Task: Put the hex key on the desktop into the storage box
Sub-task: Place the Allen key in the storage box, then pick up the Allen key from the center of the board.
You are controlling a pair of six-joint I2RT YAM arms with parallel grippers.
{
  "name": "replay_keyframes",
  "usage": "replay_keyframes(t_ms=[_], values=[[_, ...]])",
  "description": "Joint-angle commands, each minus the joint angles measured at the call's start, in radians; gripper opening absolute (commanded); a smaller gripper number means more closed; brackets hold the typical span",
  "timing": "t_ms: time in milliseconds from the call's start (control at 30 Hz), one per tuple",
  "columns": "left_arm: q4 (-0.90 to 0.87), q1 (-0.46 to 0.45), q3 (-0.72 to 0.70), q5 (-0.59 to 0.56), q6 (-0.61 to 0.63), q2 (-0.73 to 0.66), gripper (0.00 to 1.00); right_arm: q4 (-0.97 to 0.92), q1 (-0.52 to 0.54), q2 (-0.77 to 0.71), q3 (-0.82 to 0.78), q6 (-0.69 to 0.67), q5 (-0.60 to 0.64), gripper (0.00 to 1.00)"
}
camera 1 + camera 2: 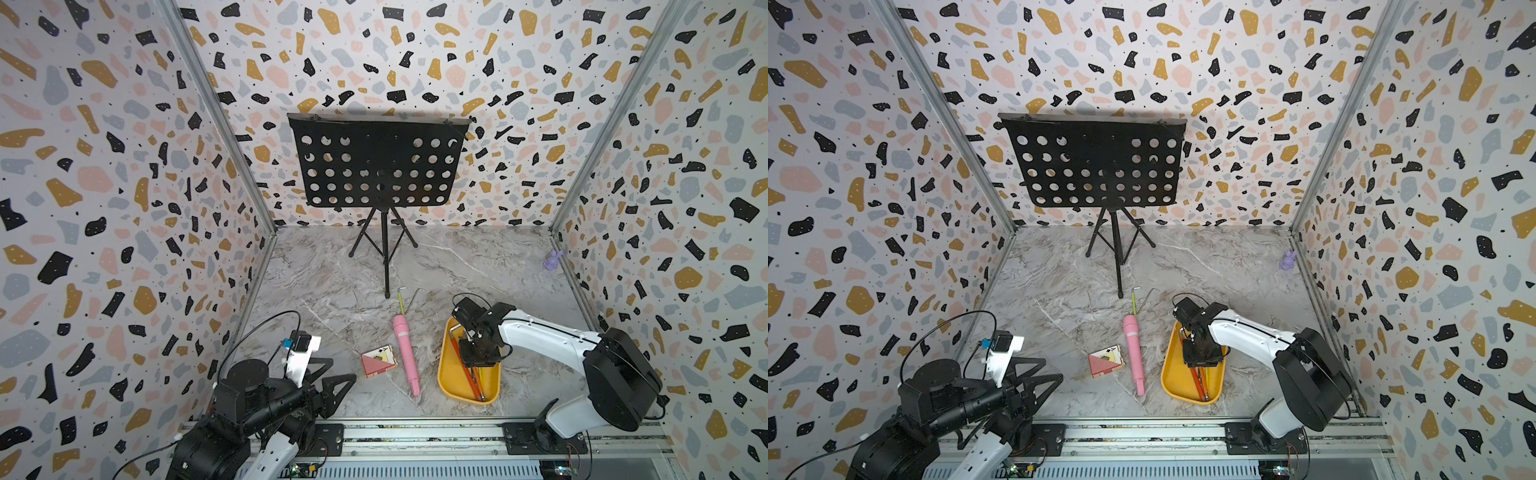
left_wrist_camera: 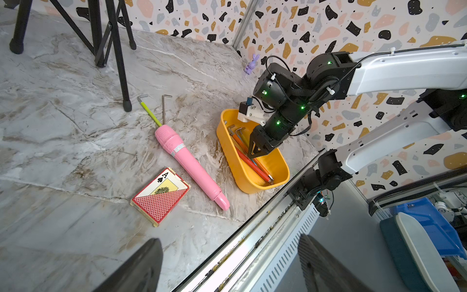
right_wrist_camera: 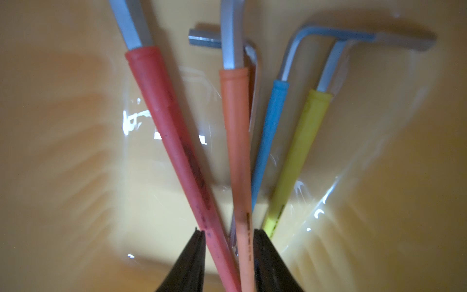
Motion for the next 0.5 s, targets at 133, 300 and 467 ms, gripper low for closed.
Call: replay_keyframes(t_ms=[133,300,467], values=[[0.043,0.004,0.008,-0.004,0.001,-0.005,0.88,-0.113,-0.001,-0.074,0.121,0.020,0.048,0.37],[0.042,0.005,0.008,-0.007,0.000,-0.005,0.88,-0.127,0.000,-0.015,0.257,0.026,0.043,0.37],[0.041,0.007,0.009,-0.010,-0.001,-0.005,0.88,-0.138,0.002,0.129,0.440,0.044,0.034,0.35]])
